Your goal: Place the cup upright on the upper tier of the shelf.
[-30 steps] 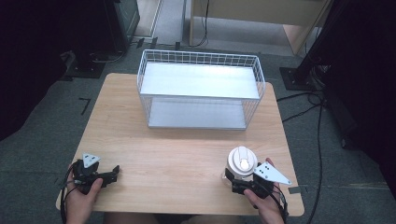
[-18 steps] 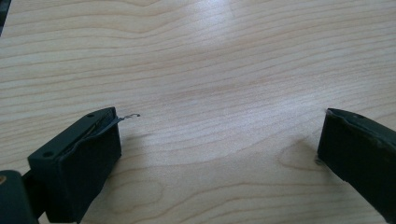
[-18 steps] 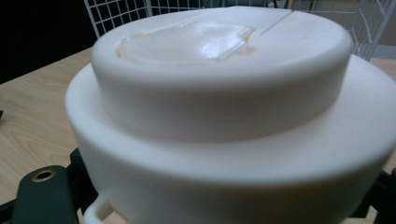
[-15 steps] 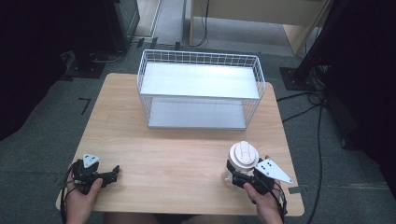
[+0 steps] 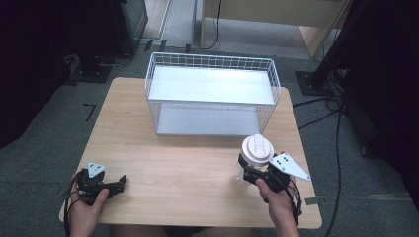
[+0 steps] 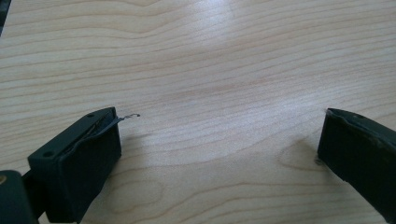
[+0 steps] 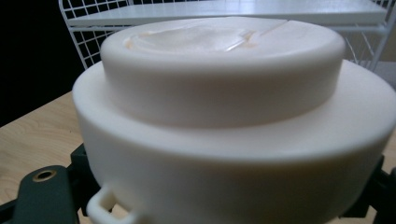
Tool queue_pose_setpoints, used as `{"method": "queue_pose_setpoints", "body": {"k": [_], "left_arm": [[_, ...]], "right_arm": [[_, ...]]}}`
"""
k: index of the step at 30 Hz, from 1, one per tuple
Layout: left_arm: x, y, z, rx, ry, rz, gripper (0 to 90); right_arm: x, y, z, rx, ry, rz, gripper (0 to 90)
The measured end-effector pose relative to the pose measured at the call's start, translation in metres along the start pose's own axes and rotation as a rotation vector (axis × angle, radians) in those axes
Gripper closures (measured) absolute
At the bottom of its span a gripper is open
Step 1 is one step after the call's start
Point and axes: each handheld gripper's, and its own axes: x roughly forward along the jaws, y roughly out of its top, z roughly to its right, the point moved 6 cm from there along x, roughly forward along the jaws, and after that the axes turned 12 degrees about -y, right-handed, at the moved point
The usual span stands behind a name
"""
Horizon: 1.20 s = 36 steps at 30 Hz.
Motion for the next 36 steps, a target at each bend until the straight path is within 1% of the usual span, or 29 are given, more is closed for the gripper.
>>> {"method": "queue_pose_setpoints", "body": {"k": [2,6,7,8,9,12,13,14,20,24,26,27,28,29,30,33,35,36], "left_arm": [[0.000,0.000,0.000,0.000,0.000,0.000,0.0],[0.000,0.000,0.000,0.000,0.000,0.001,0.0],[0.000,0.000,0.000,0.000,0.000,0.001,0.0],[0.000,0.000,0.000,-0.002,0.000,0.003,0.0],[0.000,0.000,0.000,-0.002,0.000,0.003,0.0],[0.000,0.000,0.000,0.001,0.000,0.001,0.0],[0.000,0.000,0.000,0.001,0.000,0.001,0.0],[0.000,0.000,0.000,0.001,0.001,0.001,0.0],[0.000,0.000,0.000,0.001,0.001,0.001,0.0],[0.000,0.000,0.000,0.000,0.001,0.001,0.1],[0.000,0.000,0.000,0.001,0.000,0.001,0.0],[0.000,0.000,0.000,0.001,0.001,0.001,0.0],[0.000,0.000,0.000,0.000,0.001,0.001,0.1],[0.000,0.000,0.000,0.000,0.001,0.001,0.0],[0.000,0.000,0.000,0.000,0.000,0.001,0.0],[0.000,0.000,0.000,0.001,0.001,0.001,0.0],[0.000,0.000,0.000,0.001,0.000,0.001,0.0],[0.000,0.000,0.000,0.001,0.000,0.001,0.0]], "right_arm": [[0.003,0.008,-0.002,-0.009,-0.006,0.011,15.7],[0.008,0.023,-0.007,-0.002,-0.012,0.024,15.7],[0.008,0.023,-0.007,-0.002,-0.012,0.024,15.7],[0.012,0.032,-0.009,-0.008,-0.019,0.032,15.7],[0.012,0.032,-0.009,-0.008,-0.019,0.032,15.7],[0.018,0.046,-0.014,-0.006,-0.022,0.047,15.7],[0.018,0.046,-0.014,-0.006,-0.022,0.047,15.7],[0.020,0.054,-0.016,-0.004,-0.022,0.058,15.8],[0.027,0.076,-0.022,-0.006,-0.026,0.087,15.7],[0.032,0.089,-0.023,0.014,-0.035,0.099,15.7],[0.034,0.092,-0.023,0.015,-0.041,0.103,15.8],[0.038,0.098,-0.023,0.017,-0.046,0.108,15.8],[0.039,0.101,-0.023,0.020,-0.050,0.112,15.7],[0.039,0.101,-0.023,0.020,-0.050,0.112,15.7],[0.042,0.107,-0.023,0.022,-0.055,0.120,15.7],[0.046,0.117,-0.025,0.033,-0.060,0.131,15.7],[0.049,0.124,-0.026,0.029,-0.067,0.141,15.7],[0.049,0.124,-0.026,0.029,-0.067,0.141,15.7]]}}
